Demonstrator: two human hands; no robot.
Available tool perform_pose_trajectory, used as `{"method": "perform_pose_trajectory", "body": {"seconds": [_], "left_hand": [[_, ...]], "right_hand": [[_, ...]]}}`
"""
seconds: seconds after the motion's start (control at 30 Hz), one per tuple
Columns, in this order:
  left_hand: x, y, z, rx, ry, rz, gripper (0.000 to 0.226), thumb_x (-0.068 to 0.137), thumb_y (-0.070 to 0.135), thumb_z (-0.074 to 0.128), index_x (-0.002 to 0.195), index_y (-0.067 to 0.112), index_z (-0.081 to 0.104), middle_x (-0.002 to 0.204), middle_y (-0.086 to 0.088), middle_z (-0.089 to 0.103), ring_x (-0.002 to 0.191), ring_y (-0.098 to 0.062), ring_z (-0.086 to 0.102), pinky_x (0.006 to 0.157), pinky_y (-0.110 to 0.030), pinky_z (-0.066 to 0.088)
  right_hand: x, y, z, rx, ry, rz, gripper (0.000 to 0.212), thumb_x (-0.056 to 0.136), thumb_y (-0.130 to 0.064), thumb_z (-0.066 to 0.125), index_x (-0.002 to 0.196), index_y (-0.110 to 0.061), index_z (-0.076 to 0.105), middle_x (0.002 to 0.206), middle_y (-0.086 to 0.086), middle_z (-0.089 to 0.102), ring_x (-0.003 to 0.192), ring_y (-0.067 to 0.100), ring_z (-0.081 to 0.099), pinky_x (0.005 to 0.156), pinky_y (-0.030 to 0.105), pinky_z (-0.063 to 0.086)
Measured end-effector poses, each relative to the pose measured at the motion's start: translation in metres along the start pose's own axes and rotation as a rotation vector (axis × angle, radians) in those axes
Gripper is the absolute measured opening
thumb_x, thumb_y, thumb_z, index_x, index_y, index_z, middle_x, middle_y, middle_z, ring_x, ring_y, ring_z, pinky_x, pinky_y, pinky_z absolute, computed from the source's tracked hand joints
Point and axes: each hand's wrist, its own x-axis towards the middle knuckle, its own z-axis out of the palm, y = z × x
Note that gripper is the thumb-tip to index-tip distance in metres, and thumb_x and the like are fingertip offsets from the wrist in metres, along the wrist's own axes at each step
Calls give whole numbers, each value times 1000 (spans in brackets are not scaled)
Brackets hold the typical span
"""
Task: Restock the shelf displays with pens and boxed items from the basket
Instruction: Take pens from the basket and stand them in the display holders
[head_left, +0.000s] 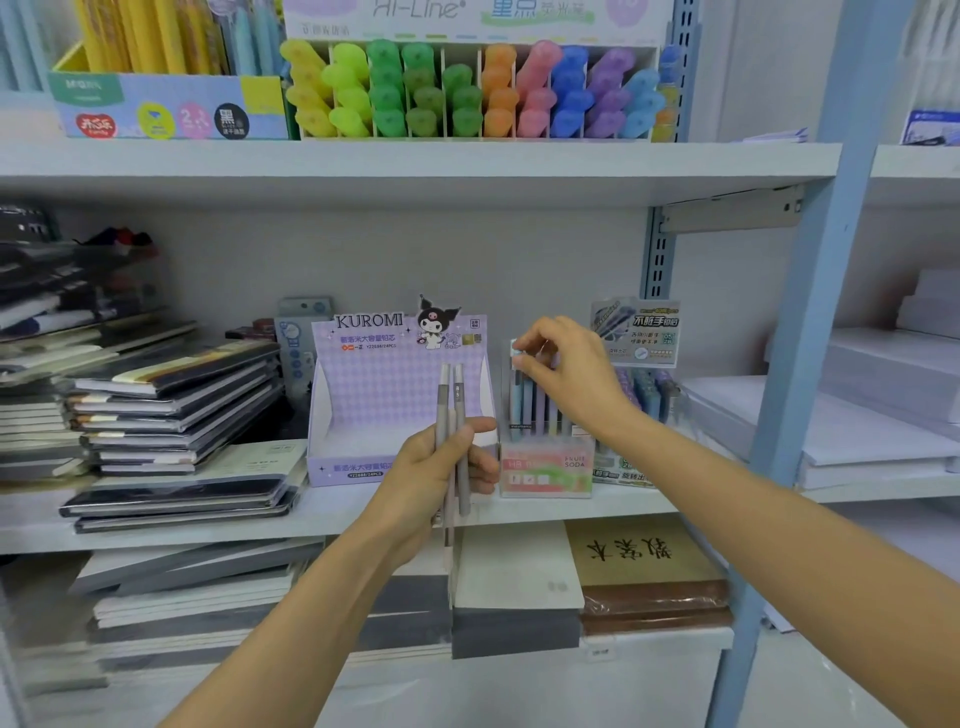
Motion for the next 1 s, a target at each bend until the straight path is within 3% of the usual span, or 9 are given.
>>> {"method": "perform_pose_trajectory", "body": {"seconds": [0.1, 0.2, 0.3, 0.37, 0.5, 0.63, 0.7, 0.8, 1.0], "left_hand": [[-3, 2, 2, -38, -18, 11, 29, 102, 28, 43, 120, 15, 63, 69, -7, 65, 71, -25, 69, 71, -34, 58], [-5, 3, 3, 18, -20, 19, 31, 101, 35, 44, 124, 22, 62, 67, -4, 61, 56, -19, 59, 61, -32, 54], [-7, 6, 6, 57, -43, 30, 33, 101, 37, 44, 126, 23, 61, 66, -2, 56, 50, -14, 48, 53, -28, 47], [-8, 8, 11, 48, -59, 33, 34, 101, 37, 45, 126, 21, 61, 65, -2, 55, 48, -13, 45, 49, -25, 43], [-13, 13, 21, 64, -99, 26, 35, 101, 37, 44, 126, 18, 60, 67, -5, 62, 50, -18, 56, 52, -27, 49], [-20, 20, 26, 51, -94, -40, 33, 100, 44, 41, 124, 26, 54, 77, -15, 72, 72, -35, 72, 65, -37, 60], [-23, 22, 26, 128, -39, -41, 33, 99, 47, 40, 122, 29, 54, 70, -12, 70, 60, -31, 70, 55, -30, 57], [-23, 18, 27, 223, 42, -8, 35, 100, 46, 42, 120, 22, 55, 50, 6, 44, 39, -8, 37, 38, -18, 33], [-15, 21, 25, 107, 75, -158, 20, 96, 34, 44, 102, 16, 48, 58, 7, 30, 47, -11, 23, 44, -24, 23]], "right_hand": [[-1, 0, 0, -85, -35, 49, 8, 90, -20, 66, 94, -14, 68, 90, -1, 52, 74, 10, 52, 71, 26, 44], [0, -4, -8, -58, -43, 74, 12, 92, -25, 63, 97, -17, 70, 93, -3, 51, 76, 7, 49, 71, 25, 43], [-4, -16, -17, 232, -63, 118, 12, 94, -30, 59, 103, -25, 67, 96, -4, 61, 74, 4, 55, 68, 19, 43], [-8, -25, -21, 485, -177, 196, 17, 95, -32, 58, 108, -25, 66, 94, -2, 68, 67, 3, 59, 60, 19, 46], [-18, -35, -21, 663, -365, 234, 17, 94, -23, 61, 106, -14, 70, 84, -3, 69, 70, 8, 62, 57, 19, 49], [-20, -37, -32, 718, -244, 234, 12, 96, -17, 58, 100, -11, 68, 75, -4, 68, 66, 7, 62, 59, 18, 50], [-16, -37, -42, 767, -120, 261, 14, 97, -15, 55, 100, -8, 66, 76, 0, 66, 64, 9, 61, 58, 19, 50], [-11, -35, -56, 785, 28, 278, 17, 98, -14, 53, 105, -1, 62, 79, 4, 63, 62, 10, 60, 56, 20, 49], [-8, -22, -66, 663, 159, 276, 15, 99, -14, 53, 104, -2, 60, 82, 8, 64, 62, 11, 61, 56, 20, 50]]}}
